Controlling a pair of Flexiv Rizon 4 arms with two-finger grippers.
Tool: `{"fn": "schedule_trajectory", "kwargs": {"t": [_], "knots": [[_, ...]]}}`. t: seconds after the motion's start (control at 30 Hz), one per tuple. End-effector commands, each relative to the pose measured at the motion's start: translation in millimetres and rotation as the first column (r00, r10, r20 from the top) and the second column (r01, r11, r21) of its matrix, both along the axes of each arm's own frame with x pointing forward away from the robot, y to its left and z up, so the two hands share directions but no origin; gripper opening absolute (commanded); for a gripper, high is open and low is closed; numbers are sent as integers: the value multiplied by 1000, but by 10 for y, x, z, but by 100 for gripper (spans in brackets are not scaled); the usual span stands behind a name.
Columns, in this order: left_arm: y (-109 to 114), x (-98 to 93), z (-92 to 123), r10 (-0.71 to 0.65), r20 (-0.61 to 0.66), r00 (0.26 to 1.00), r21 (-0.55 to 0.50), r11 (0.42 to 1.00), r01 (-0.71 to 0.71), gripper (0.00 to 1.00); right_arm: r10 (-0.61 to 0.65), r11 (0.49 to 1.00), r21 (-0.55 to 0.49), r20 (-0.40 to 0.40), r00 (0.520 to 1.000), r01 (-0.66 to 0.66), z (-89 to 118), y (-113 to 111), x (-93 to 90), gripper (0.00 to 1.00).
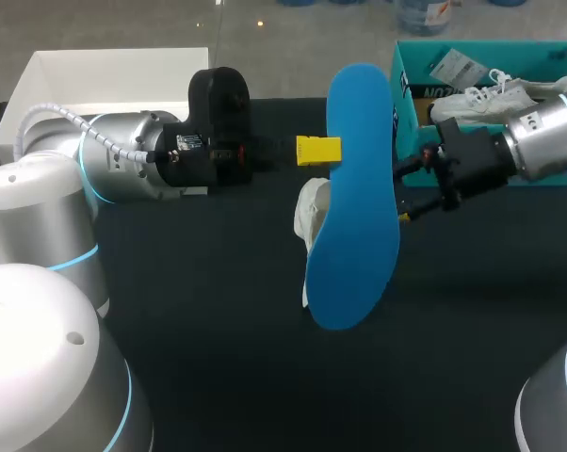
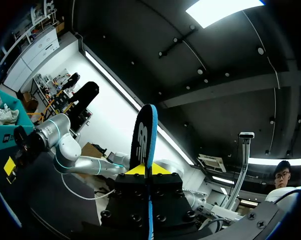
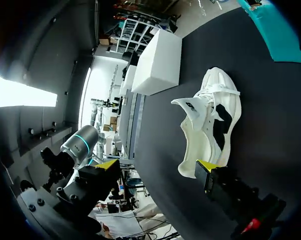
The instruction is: Take the shoe out of the shoebox, open the shoe tongue, remove and reinsert the insole, then place the shoe into the shoebox
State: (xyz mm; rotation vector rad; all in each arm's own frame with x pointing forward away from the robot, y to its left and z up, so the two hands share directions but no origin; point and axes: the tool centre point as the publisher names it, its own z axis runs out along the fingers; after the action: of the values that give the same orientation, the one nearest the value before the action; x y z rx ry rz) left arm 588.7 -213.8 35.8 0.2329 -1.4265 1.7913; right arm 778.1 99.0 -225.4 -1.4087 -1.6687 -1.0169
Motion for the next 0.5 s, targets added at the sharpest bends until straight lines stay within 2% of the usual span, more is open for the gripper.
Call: {"fn": "schedule_trajectory", "kwargs": {"t": [0.03,0.23,0.33,0.5], "knots": [[-9,2,-9,-1,0,1000,-3,1000,1,0,-39,998,44,-3,999,39,187,-32,-60,100],[-9,2,-9,-1,0,1000,-3,1000,1,0,-44,987,158,22,999,40,383,-1,-28,100],[-9,2,-9,-1,0,1000,-3,1000,1,0,-49,988,149,30,998,44,435,-13,9,100],[-9,2,-9,-1,0,1000,-3,1000,1,0,-99,972,217,19,995,92,483,-100,86,100]]}}
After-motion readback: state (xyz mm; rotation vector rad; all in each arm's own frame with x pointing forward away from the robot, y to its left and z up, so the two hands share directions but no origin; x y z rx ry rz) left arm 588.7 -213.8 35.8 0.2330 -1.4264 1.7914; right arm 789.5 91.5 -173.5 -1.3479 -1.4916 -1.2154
